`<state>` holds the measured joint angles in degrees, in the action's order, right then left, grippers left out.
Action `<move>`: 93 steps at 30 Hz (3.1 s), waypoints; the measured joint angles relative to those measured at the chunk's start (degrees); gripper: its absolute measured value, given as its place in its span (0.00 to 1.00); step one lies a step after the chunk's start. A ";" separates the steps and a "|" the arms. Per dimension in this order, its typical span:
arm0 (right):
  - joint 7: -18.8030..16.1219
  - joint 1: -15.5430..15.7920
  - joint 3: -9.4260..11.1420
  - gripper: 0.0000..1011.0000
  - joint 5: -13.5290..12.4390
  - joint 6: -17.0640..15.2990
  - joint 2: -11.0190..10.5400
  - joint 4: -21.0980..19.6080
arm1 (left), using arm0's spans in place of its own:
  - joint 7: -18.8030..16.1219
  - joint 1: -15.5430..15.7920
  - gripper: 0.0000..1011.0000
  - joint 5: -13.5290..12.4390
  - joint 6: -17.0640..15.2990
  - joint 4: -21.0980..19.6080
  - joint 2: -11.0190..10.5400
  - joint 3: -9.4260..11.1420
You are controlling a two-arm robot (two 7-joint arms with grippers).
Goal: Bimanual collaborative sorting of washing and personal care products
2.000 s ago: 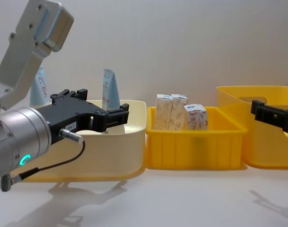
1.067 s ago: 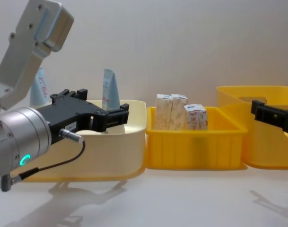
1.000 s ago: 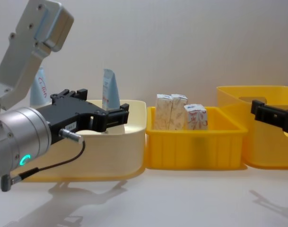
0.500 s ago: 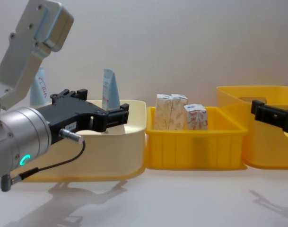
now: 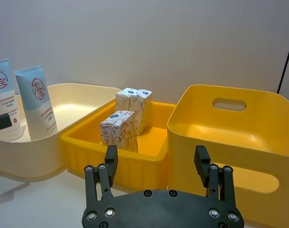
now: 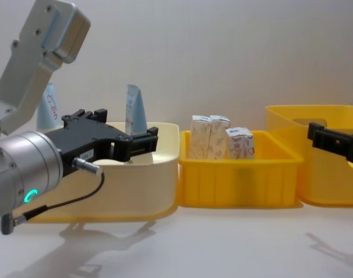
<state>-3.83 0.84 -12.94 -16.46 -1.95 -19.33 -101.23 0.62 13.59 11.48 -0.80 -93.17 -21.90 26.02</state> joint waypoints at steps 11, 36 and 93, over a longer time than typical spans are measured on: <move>0.53 -1.67 -0.72 0.99 0.37 -4.07 0.70 -1.16 | 0.00 0.00 0.99 0.00 0.00 0.00 0.00 0.00; 4.62 -11.13 -4.94 0.99 1.63 -31.26 4.85 -5.41 | 0.00 0.00 0.99 0.00 0.00 0.00 0.00 0.00; 5.51 -27.68 -9.71 0.99 7.64 -33.74 13.77 17.22 | 0.00 0.00 0.99 0.00 0.00 0.00 0.00 0.00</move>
<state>1.69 -26.84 -22.65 -8.82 -35.69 -5.56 -84.01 0.62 13.59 11.48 -0.80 -93.18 -21.89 26.03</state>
